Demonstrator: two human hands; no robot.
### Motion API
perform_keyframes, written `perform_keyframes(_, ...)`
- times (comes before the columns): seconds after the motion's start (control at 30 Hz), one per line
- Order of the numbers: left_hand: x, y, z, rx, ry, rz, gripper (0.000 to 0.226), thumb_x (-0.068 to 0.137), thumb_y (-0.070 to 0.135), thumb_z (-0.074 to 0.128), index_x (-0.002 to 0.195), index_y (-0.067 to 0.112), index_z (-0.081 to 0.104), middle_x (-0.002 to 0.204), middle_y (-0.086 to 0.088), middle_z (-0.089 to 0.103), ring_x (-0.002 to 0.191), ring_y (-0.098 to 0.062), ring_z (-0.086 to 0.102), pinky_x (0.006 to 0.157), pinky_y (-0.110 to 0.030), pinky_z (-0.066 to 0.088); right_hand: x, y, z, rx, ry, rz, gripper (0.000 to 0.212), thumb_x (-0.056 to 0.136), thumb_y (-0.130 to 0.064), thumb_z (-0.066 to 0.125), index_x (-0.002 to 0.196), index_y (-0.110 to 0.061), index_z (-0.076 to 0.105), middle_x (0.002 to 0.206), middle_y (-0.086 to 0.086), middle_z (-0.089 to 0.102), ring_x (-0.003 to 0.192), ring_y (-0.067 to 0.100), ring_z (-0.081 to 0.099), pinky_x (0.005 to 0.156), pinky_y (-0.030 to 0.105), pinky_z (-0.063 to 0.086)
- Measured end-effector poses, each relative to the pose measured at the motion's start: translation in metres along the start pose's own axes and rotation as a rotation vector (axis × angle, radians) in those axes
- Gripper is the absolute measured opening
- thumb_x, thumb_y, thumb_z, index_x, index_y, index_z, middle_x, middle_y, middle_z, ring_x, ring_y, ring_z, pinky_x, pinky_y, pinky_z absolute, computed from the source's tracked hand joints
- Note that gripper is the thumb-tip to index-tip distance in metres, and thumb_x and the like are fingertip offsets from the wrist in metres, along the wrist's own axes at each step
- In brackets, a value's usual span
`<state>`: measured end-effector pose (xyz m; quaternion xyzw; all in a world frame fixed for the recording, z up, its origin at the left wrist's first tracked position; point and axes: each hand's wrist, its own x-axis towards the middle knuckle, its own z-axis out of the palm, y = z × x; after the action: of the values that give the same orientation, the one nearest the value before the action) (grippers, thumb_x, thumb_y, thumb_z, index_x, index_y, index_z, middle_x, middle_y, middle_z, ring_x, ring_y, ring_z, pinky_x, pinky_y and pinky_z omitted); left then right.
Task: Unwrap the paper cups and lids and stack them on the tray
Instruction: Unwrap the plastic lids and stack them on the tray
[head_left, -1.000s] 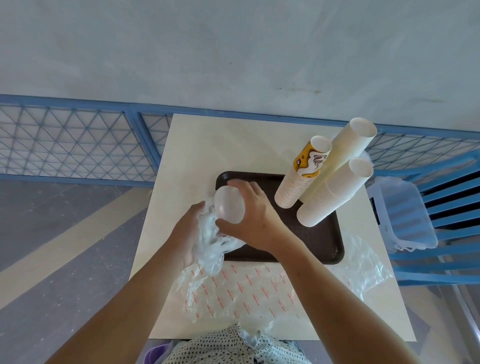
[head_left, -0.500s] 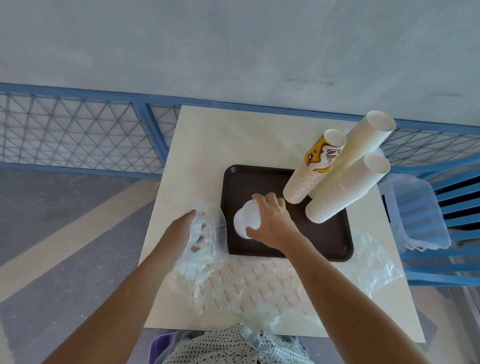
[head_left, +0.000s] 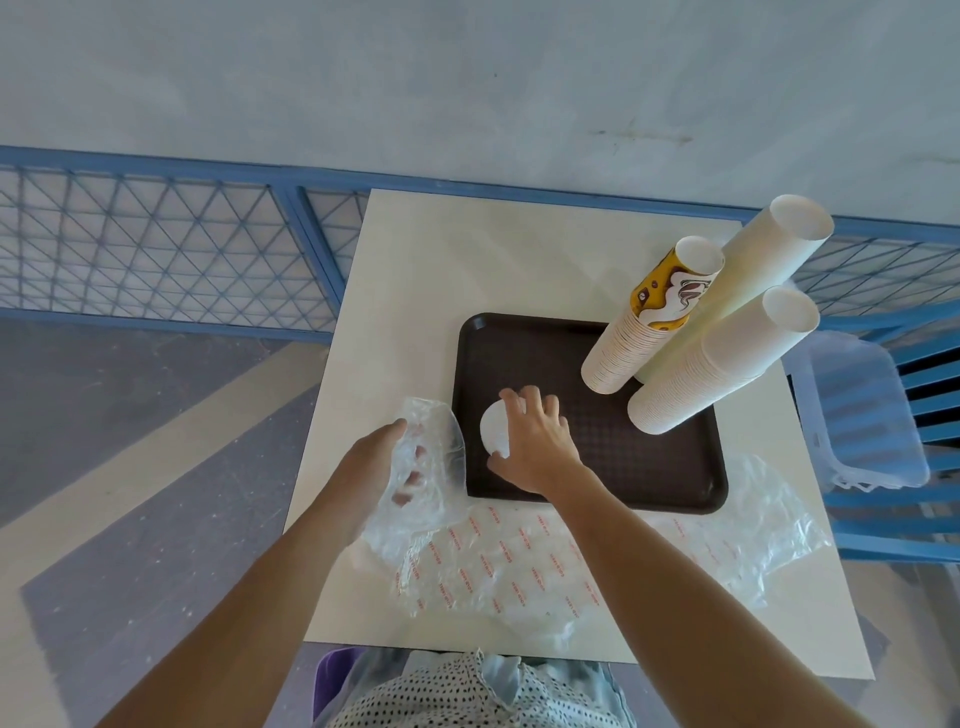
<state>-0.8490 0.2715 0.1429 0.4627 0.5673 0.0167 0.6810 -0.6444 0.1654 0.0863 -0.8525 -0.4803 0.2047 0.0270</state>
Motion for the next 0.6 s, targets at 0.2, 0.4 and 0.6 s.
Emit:
perform_keyframes(0.2, 0.000, 0.004, 0.005, -0.007, -0.029, 0.016, 0.038, 0.107, 0.046, 0.040, 0.121, 0.028, 0.070, 0.110, -0.005, 0.074, 0.083, -0.023, 0.066, 0.071, -0.035, 0.049, -0.001, -0.004, 0.011, 0.075, 0.004, -0.005, 0.085, 0.086, -0.052, 0.071, 0.153, -0.045, 0.021, 0.155, 0.008, 0.025, 0.136, 0.038, 0.036, 0.105, 0.056, 0.050)
perform_keyframes(0.4, 0.003, 0.004, 0.008, -0.009, -0.051, -0.002, 0.038, 0.108, 0.046, 0.041, 0.118, 0.026, 0.071, 0.105, -0.002, 0.075, 0.084, -0.024, 0.068, 0.074, -0.037, 0.050, 0.001, -0.010, 0.020, 0.052, 0.047, 0.022, 0.058, 0.096, -0.053, 0.060, 0.147, -0.046, 0.033, 0.152, 0.012, 0.027, 0.130, 0.040, 0.040, 0.100, 0.052, 0.054)
perform_keyframes(0.6, 0.005, 0.002, 0.009, 0.011, -0.046, 0.003, 0.039, 0.107, 0.048, 0.041, 0.122, 0.026, 0.070, 0.101, 0.002, 0.078, 0.085, -0.025, 0.070, 0.071, -0.036, 0.051, 0.005, -0.018, 0.021, -0.022, 0.030, 0.056, 0.051, 0.099, -0.055, 0.050, 0.146, -0.047, 0.033, 0.155, 0.015, 0.024, 0.129, 0.043, 0.041, 0.099, 0.054, 0.051)
